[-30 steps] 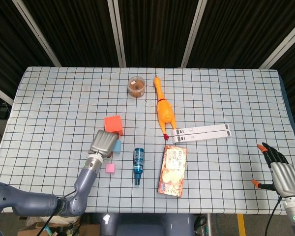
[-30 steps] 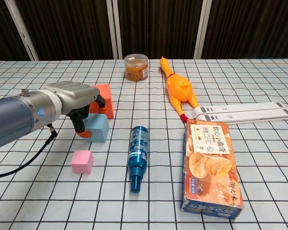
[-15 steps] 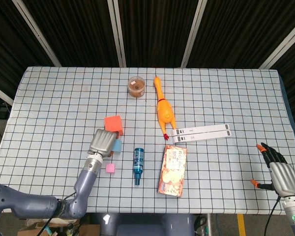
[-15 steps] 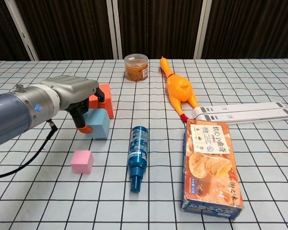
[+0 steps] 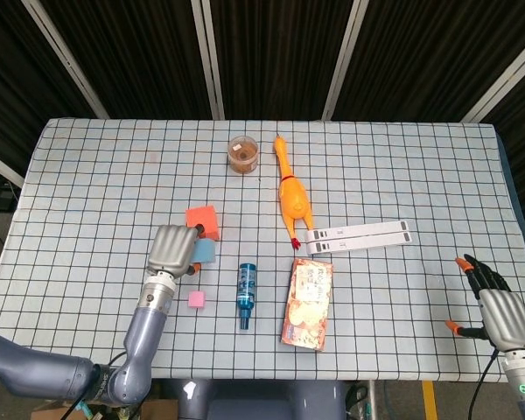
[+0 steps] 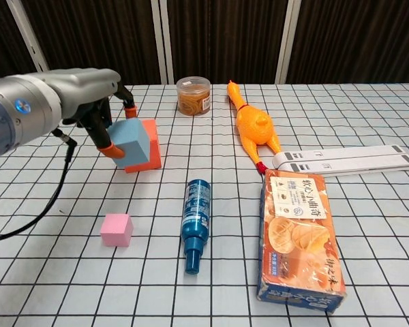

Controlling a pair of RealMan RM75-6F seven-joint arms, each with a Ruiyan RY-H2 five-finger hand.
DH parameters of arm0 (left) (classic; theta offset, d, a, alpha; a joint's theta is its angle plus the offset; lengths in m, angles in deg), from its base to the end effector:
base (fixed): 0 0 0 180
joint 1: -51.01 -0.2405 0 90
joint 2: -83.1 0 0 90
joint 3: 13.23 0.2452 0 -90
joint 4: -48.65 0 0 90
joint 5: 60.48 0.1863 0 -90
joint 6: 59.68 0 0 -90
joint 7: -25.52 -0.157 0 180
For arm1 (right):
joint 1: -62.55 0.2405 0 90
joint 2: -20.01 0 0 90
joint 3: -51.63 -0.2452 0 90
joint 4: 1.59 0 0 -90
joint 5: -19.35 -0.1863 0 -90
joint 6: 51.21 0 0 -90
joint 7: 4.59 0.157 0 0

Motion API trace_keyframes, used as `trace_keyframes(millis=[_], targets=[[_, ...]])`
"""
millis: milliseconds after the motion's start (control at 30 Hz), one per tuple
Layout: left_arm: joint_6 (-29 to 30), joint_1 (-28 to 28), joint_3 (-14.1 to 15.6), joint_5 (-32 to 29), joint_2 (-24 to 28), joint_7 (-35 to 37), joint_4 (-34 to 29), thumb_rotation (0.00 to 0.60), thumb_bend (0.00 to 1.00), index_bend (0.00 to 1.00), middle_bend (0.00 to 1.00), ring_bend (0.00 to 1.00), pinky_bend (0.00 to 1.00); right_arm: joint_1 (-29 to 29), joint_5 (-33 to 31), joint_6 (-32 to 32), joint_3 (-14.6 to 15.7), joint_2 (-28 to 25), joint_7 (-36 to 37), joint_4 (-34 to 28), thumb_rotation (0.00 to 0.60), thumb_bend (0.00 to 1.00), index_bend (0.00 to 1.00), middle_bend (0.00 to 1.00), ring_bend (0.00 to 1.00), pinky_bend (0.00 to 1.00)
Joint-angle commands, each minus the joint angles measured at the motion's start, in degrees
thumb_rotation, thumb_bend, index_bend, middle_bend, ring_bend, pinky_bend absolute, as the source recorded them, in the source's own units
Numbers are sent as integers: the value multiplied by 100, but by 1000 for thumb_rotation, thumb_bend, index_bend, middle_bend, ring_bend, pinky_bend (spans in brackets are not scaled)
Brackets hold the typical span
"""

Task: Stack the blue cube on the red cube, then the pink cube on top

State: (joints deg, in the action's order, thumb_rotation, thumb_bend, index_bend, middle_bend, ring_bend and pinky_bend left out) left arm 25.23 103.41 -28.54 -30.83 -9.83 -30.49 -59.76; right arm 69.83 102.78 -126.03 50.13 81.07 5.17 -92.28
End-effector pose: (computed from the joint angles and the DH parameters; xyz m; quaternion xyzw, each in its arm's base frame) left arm -0.0752 0.3208 0.0207 -0.6855 -0.3971 -0.2920 0.5359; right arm -0.3130 -0.1977 0.1705 0.5974 -0.4704 0.3564 0.5429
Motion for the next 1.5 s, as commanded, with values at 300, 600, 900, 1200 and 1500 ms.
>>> trace_keyframes(millis=[300, 600, 900, 1200, 1500], targets=[[524, 25, -616, -314, -106, -68, 119, 600, 391, 498, 974, 829, 834, 25, 7, 50, 14, 28, -24, 21, 600, 41, 64, 36, 70, 127], [228, 214, -785, -463, 68, -322, 315, 600, 391, 512, 972, 827, 834, 23, -24, 55, 6, 20, -4, 24, 600, 40, 64, 36, 70, 127], [123, 341, -905, -982, 231, -619, 258, 600, 391, 514, 968, 826, 833, 41, 3, 99, 30, 6, 22, 20, 600, 41, 64, 36, 70, 127], [-170, 495, -1130, -1584, 530, -803, 281, 600, 394, 507, 958, 820, 823, 57, -19, 162, 47, -13, 6, -3, 600, 41, 64, 36, 70, 127], [-942, 565, -1291, -2081, 776, -542, 549, 600, 396, 510, 957, 819, 820, 77, -64, 231, 55, -18, -40, -21, 600, 40, 69, 36, 70, 127]])
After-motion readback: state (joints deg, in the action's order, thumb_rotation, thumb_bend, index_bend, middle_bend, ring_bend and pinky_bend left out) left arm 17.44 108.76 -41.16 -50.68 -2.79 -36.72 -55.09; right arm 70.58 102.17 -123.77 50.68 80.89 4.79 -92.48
